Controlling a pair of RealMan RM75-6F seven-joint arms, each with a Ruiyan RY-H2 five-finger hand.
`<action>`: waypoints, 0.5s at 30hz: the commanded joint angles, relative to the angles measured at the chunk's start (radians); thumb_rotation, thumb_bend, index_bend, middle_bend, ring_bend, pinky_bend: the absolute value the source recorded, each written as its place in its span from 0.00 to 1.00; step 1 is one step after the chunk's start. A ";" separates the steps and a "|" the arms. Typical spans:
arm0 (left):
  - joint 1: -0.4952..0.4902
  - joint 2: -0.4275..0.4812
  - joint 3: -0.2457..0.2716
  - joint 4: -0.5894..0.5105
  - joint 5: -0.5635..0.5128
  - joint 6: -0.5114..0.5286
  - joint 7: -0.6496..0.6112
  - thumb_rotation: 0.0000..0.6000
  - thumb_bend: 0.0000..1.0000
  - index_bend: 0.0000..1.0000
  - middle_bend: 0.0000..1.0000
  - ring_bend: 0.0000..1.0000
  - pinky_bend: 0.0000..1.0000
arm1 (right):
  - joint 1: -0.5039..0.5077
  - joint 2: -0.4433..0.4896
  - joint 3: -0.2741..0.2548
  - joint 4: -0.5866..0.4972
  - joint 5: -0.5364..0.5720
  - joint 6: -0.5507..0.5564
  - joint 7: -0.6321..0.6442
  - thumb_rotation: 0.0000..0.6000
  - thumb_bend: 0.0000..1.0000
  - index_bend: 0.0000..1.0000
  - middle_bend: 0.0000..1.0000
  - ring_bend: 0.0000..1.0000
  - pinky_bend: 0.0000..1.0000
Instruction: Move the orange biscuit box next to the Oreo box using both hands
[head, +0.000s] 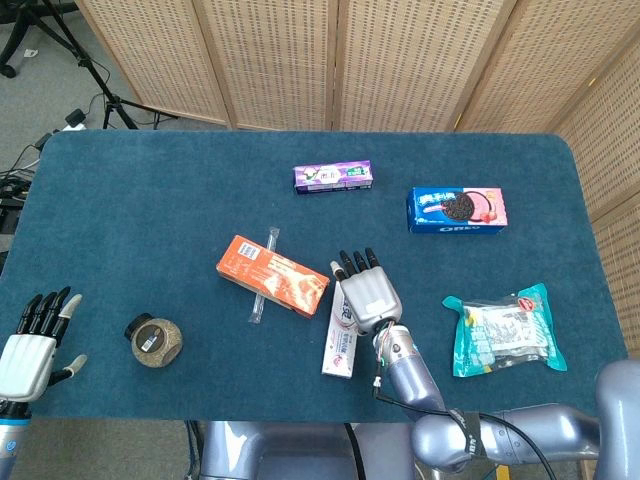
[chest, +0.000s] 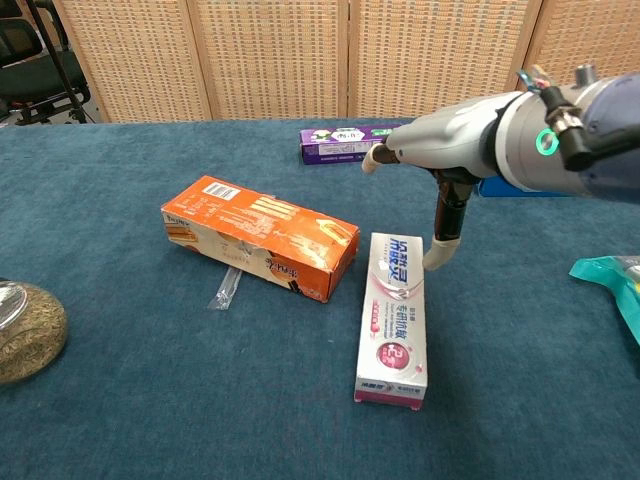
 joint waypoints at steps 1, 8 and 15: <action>-0.004 -0.004 0.007 0.013 -0.002 -0.012 -0.024 1.00 0.17 0.04 0.00 0.00 0.00 | 0.135 -0.042 0.110 0.045 0.261 0.131 -0.086 1.00 0.05 0.06 0.00 0.00 0.00; -0.007 -0.010 0.018 0.034 0.002 -0.019 -0.073 1.00 0.17 0.04 0.00 0.00 0.00 | 0.255 -0.090 0.192 0.157 0.514 0.272 -0.167 1.00 0.05 0.06 0.00 0.00 0.00; -0.010 -0.013 0.024 0.041 0.004 -0.022 -0.088 1.00 0.18 0.04 0.00 0.00 0.00 | 0.334 -0.144 0.259 0.257 0.647 0.350 -0.212 1.00 0.05 0.06 0.00 0.00 0.00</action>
